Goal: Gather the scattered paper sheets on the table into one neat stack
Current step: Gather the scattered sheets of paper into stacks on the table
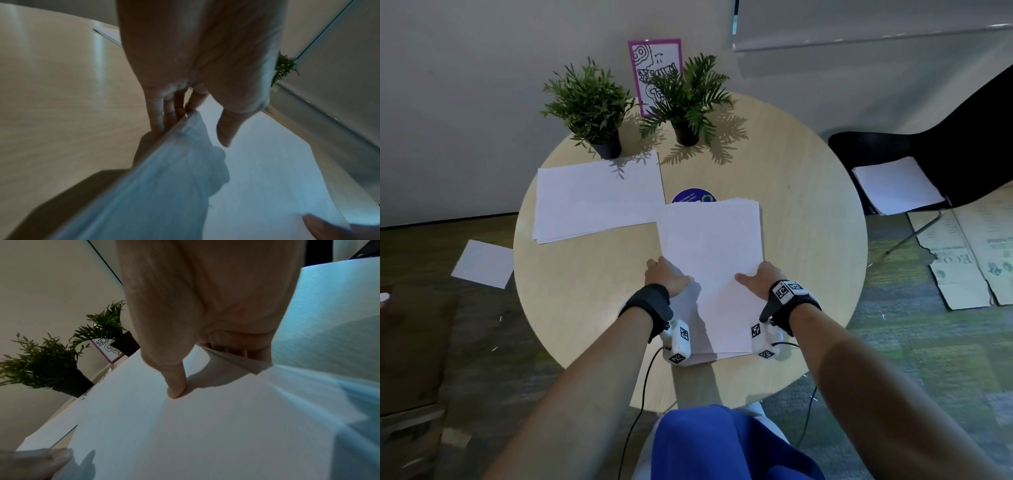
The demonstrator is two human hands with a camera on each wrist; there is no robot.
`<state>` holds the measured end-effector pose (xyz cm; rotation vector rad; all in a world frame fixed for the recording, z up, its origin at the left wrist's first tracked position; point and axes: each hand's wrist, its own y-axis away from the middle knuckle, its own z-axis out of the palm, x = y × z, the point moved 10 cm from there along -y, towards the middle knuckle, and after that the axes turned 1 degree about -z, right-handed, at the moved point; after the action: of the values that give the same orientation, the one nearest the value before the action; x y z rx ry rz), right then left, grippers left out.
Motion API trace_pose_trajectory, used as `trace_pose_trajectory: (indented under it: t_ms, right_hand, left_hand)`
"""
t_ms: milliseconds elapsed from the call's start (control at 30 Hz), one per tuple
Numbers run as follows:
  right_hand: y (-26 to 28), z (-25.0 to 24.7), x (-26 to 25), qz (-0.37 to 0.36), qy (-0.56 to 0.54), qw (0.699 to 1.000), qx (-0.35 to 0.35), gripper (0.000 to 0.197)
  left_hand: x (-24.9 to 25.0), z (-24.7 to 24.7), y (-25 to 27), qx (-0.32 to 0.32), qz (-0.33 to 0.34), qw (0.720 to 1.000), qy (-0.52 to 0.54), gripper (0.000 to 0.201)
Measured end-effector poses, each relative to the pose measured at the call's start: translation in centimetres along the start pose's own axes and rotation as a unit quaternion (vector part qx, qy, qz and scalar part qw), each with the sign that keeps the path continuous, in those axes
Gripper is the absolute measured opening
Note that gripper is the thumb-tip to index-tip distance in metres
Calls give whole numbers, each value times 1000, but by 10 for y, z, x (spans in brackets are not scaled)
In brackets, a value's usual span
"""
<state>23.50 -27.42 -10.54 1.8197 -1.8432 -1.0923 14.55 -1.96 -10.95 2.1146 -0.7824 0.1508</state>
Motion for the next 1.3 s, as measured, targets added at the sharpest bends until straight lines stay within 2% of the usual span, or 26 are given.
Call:
trace_pose_trajectory:
  t_ms: [100, 133, 200, 267, 333, 567, 700, 800, 900, 933, 967, 1033, 1067, 1100, 1133, 1167, 1233, 1300]
  right_hand:
    - [0, -2, 3, 5, -21, 1000, 11, 58]
    - [-2, -1, 5, 6, -24, 1000, 15, 60]
    - [-9, 1, 9, -2, -32, 999, 21, 67]
    - [-35, 13, 23, -12, -43, 999, 29, 83]
    - [-48, 21, 29, -12, -37, 999, 36, 92]
    - [-7, 1, 5, -25, -71, 996, 41, 49]
    - [-11, 3, 8, -20, -91, 994, 50, 55]
    - [-17, 8, 15, 0, -92, 995, 44, 69]
    - [-20, 2, 13, 2, -105, 993, 60, 57]
    - [-18, -1, 11, -3, -103, 992, 67, 59]
    - [-17, -4, 10, 2, -88, 993, 80, 74]
    - [-19, -9, 12, 5, -29, 993, 112, 121]
    - [-21, -8, 15, 15, 5, 995, 99, 133]
    - [-21, -6, 19, 42, 27, 995, 83, 132]
    - [-18, -10, 19, 60, 36, 994, 81, 124]
    - [-14, -17, 8, 54, 49, 993, 88, 117]
    - [-3, -37, -28, 11, 69, 987, 141, 101]
    - [8, -50, -79, -46, 56, 979, 190, 66]
  left_hand:
    - [-2, -13, -4, -1, 26, 1000, 2, 46]
    - [-3, -23, -5, 8, 35, 999, 9, 40]
    - [-13, -51, -10, 31, 27, 999, 32, 48]
    - [-27, -86, -18, 70, 3, 996, 56, 59]
    - [-39, -121, -27, 105, -14, 992, 76, 59]
    - [-83, -208, -63, 189, -64, 975, 97, 53]
    - [-114, -231, -86, 221, -118, 962, 105, 54]
    - [-131, -245, -103, 247, -147, 947, 144, 62]
    - [-148, -254, -119, 263, -168, 935, 169, 80]
    - [-153, -256, -124, 262, -173, 933, 175, 86]
    - [-156, -256, -128, 260, -178, 933, 176, 91]
    - [-161, -255, -134, 249, -189, 937, 157, 99]
    - [-162, -255, -136, 247, -197, 939, 137, 102]
    - [-163, -254, -136, 247, -206, 940, 112, 103]
    - [-163, -254, -137, 250, -212, 941, 90, 103]
    - [-162, -254, -137, 252, -215, 941, 75, 103]
    - [-161, -253, -139, 251, -217, 940, 74, 102]
    - [-163, -254, -143, 243, -221, 941, 82, 105]
